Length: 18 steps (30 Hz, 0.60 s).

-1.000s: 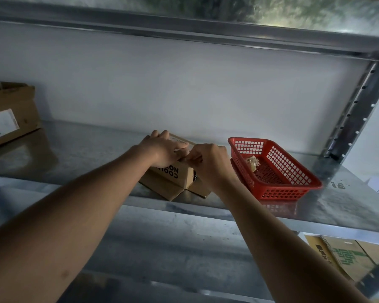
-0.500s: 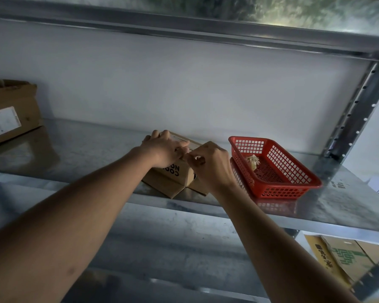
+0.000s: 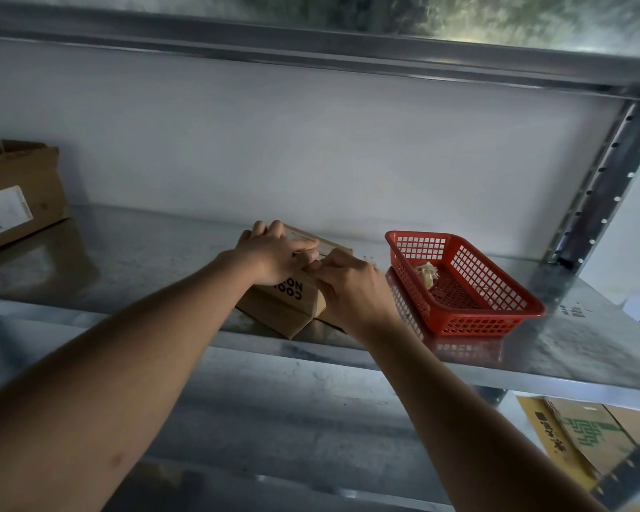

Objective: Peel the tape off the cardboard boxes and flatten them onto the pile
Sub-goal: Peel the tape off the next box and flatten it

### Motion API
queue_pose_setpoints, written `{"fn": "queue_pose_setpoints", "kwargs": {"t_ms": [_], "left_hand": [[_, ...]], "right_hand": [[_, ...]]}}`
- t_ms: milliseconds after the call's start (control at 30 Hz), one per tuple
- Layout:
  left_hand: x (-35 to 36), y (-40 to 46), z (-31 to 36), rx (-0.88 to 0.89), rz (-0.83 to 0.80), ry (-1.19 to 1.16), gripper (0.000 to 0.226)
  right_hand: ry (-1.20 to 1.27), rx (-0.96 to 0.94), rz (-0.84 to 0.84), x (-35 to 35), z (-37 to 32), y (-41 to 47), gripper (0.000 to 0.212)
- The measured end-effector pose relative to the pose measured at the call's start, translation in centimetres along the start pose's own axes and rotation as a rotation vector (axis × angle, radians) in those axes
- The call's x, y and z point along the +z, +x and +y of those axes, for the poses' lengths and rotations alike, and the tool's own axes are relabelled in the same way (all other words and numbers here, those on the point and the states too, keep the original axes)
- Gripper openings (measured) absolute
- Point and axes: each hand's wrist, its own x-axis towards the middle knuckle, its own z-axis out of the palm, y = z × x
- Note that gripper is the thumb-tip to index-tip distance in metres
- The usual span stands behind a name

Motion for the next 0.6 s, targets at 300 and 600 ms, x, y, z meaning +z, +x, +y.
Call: {"fn": "queue_pose_setpoints", "kwargs": {"t_ms": [300,600], "left_hand": [[0.5,0.4,-0.5,0.014,0.02,-0.035,0.051],[1.6,0.8,-0.9,0.01,0.066,-0.065,0.05]], "right_hand": [[0.029,-0.227,0.193,1.1,1.2,-1.1,0.018],[0.394,0.185,0.089,1.9,1.0,0.0,0.011]]}}
